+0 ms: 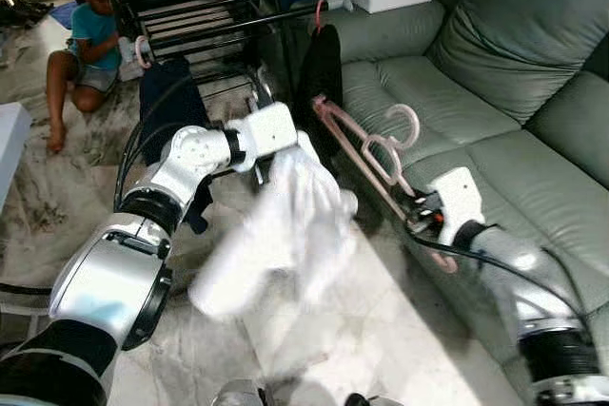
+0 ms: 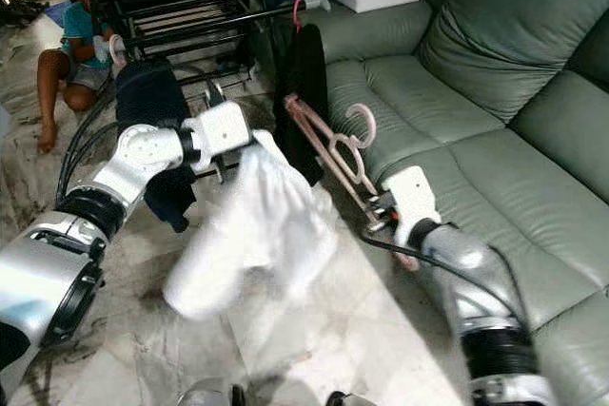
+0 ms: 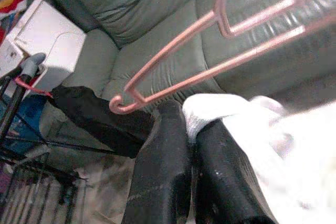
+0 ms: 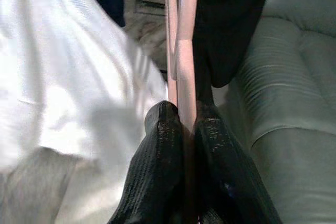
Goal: Hang hanger
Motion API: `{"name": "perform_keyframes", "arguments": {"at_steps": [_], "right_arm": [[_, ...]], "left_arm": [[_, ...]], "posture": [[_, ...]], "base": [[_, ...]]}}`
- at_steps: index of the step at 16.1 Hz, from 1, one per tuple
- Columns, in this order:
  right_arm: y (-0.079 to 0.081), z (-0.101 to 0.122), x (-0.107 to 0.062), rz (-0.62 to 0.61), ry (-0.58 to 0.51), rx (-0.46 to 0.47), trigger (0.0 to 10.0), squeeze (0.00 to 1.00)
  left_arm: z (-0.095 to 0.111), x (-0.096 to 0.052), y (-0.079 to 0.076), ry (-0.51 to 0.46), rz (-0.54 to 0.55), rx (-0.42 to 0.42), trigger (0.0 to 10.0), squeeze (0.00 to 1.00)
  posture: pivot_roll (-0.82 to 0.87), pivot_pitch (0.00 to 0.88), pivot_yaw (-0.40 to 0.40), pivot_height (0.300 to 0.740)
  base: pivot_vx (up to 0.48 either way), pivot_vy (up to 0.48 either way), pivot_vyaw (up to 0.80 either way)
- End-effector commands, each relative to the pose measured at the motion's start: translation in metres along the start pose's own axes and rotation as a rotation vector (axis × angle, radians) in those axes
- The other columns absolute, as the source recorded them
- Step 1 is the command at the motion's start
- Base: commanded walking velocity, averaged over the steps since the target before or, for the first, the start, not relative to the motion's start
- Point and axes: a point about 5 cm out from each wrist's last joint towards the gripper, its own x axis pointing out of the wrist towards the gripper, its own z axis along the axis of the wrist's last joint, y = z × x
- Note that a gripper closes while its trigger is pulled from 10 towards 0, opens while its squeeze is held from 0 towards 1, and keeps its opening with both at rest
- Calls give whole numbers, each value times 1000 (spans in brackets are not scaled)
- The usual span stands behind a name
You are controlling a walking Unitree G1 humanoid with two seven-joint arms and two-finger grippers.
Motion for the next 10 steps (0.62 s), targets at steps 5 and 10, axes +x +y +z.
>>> {"name": "perform_keyframes", "arguments": {"at_steps": [5,10], "right_arm": [[20,-10,-18,258,91,16,10000,0],[11,-19,-52,428,246,-10,10000,0]], "left_arm": [[11,-8,7,-59,43,256,10000,0],[-3,-14,16,86,80,373,10000,0]], "posture": [[-24,0,53,740],[-26,0,56,740]], "base": [[0,0,0],[0,0,0]]}}
